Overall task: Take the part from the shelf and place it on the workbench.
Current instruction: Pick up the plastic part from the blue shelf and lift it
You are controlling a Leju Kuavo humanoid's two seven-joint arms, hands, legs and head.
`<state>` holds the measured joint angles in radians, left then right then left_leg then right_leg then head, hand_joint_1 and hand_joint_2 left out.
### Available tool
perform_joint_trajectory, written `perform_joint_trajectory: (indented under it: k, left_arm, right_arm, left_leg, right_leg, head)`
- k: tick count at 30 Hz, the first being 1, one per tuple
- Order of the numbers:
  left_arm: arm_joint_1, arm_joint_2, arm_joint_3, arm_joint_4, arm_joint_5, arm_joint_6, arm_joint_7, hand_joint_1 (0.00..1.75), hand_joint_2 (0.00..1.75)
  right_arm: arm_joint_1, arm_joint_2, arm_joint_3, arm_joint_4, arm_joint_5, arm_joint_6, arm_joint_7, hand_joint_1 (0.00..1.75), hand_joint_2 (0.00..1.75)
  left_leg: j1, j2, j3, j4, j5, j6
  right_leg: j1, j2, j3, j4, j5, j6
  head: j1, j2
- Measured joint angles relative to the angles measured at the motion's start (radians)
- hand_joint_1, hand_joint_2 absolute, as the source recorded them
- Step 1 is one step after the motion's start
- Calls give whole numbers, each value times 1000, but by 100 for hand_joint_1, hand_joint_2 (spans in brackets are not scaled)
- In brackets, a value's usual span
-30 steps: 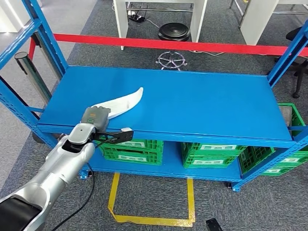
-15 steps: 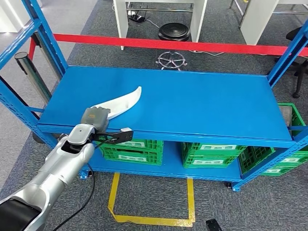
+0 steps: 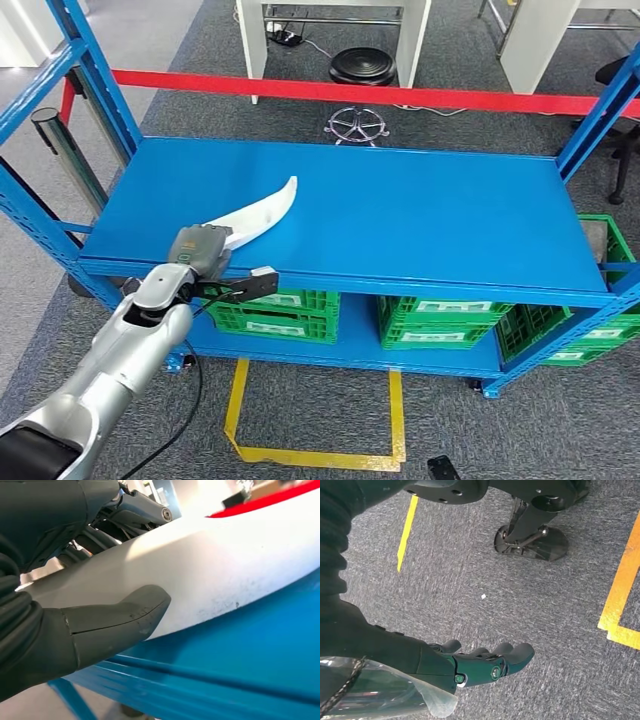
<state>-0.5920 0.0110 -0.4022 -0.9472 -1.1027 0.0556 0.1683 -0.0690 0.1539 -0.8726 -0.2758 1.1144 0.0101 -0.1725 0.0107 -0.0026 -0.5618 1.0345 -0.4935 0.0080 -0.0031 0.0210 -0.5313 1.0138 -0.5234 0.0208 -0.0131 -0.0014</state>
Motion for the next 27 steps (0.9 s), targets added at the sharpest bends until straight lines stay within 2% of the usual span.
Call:
perform_joint_trajectory:
  k: [4,8,13,15,17,18,19,21,22,23,27]
  left_arm:
    - [99,3,10,-144,106,49,-68,175,175]
    - [236,14,10,-367,189,99,-117,175,175]
    - [405,33,11,-621,191,256,-179,175,175]
    - [462,38,11,-703,191,305,-201,175,175]
    - [503,42,11,-766,193,331,-218,175,175]
    - [522,42,12,-794,194,341,-228,175,175]
    - [542,42,12,-823,196,353,-240,175,175]
    - [583,40,12,-868,196,382,-266,175,175]
    - [596,39,12,-880,196,392,-275,175,175]
    - [603,39,12,-885,196,398,-281,175,175]
    - [605,39,12,-887,196,400,-282,175,175]
  right_arm:
    - [8,2,1,0,-23,-13,-1,0,175]
    - [21,4,0,0,-46,-30,-10,0,175]
    - [35,11,0,-1,-61,-42,-21,0,175]
    - [38,15,0,-1,-67,-45,-27,0,175]
    - [39,17,0,-2,-73,-47,-32,0,175]
    - [39,18,0,-3,-77,-48,-34,0,175]
    - [40,18,0,-5,-80,-50,-37,0,175]
    - [42,18,-1,-9,-87,-55,-42,0,175]
    - [43,18,-1,-10,-89,-56,-44,0,175]
    - [43,18,-2,-11,-90,-57,-44,0,175]
    - [44,18,-2,-11,-90,-57,-45,0,175]
  left_leg:
    - [0,0,0,0,0,0]
    - [-1,0,-2,1,-1,0]
    - [-6,0,-3,4,-4,5]
    - [-9,0,-3,4,-3,8]
    - [-8,3,0,-7,6,17]
    - [-6,5,1,-16,13,23]
    - [-3,8,2,-24,19,28]
    - [-1,13,0,-29,24,33]
    - [-1,14,-1,-29,24,33]
    - [-1,15,-2,-29,24,33]
    - [-1,16,-2,-29,24,33]
  right_leg:
    - [0,1,0,0,0,0]
    - [-1,1,-2,-1,0,0]
    - [-7,1,-3,-2,0,2]
    - [-10,1,-3,-4,2,6]
    - [-11,0,-5,-5,1,13]
    - [-11,-3,-11,5,-10,16]
    - [-11,-6,-24,33,-34,18]
    - [-13,-11,-66,133,-97,22]
    - [-14,-11,-83,176,-119,24]
    - [-15,-11,-94,201,-130,25]
    - [-15,-11,-97,209,-134,26]
  head:
    - [0,0]
    - [0,0]
    - [-1,0]
    - [0,0]
    - [0,0]
    - [0,0]
    - [2,0]
    - [4,0]
    - [4,0]
    - [4,0]
    - [4,0]
